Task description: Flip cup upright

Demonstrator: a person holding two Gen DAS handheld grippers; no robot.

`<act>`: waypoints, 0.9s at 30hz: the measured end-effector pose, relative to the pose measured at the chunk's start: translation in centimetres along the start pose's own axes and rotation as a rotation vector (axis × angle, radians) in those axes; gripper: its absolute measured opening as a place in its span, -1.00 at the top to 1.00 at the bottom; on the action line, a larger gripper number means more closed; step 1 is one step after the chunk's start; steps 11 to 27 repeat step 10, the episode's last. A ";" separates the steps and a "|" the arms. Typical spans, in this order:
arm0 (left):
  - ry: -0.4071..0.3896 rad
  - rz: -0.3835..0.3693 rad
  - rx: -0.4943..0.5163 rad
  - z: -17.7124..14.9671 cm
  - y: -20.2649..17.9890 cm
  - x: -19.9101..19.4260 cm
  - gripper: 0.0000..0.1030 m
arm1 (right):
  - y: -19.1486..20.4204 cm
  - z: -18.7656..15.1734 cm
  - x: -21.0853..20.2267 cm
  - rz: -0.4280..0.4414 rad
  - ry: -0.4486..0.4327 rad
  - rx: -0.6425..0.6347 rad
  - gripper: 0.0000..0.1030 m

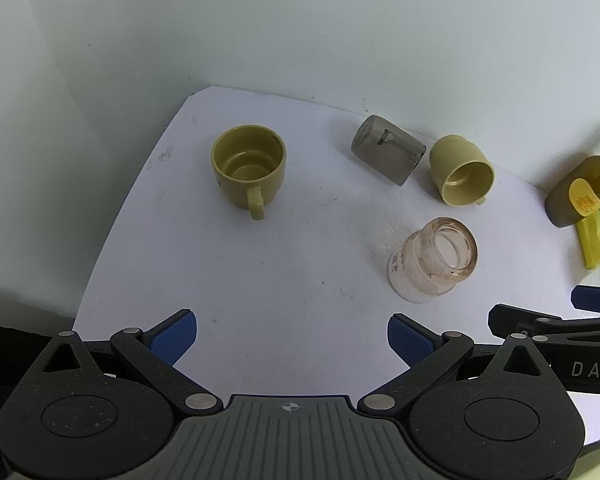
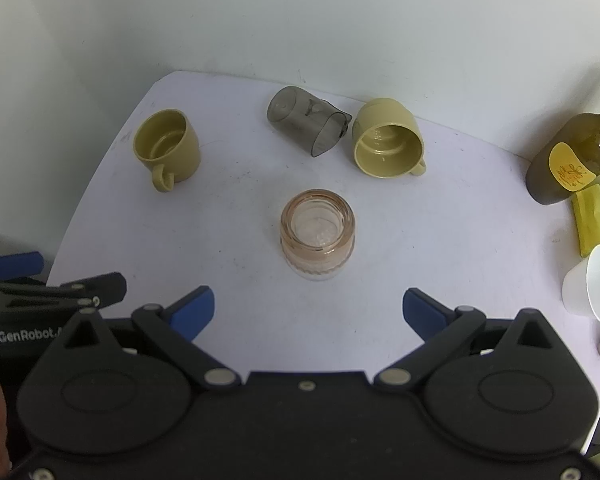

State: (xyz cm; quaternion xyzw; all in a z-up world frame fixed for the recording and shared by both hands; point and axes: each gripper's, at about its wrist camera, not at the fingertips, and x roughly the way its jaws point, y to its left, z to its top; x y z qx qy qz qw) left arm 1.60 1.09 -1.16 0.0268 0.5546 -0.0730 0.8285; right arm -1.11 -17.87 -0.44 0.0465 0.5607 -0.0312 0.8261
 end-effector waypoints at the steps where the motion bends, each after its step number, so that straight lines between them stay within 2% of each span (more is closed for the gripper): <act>1: -0.001 0.001 0.000 0.0 0.0 0.0 -1.00 | 0.0 0.0 0.0 0.002 0.000 0.000 -0.97; 27: -0.006 0.008 0.003 0.3 0.1 0.1 -1.00 | 0.0 0.1 0.2 0.006 0.002 0.004 -0.97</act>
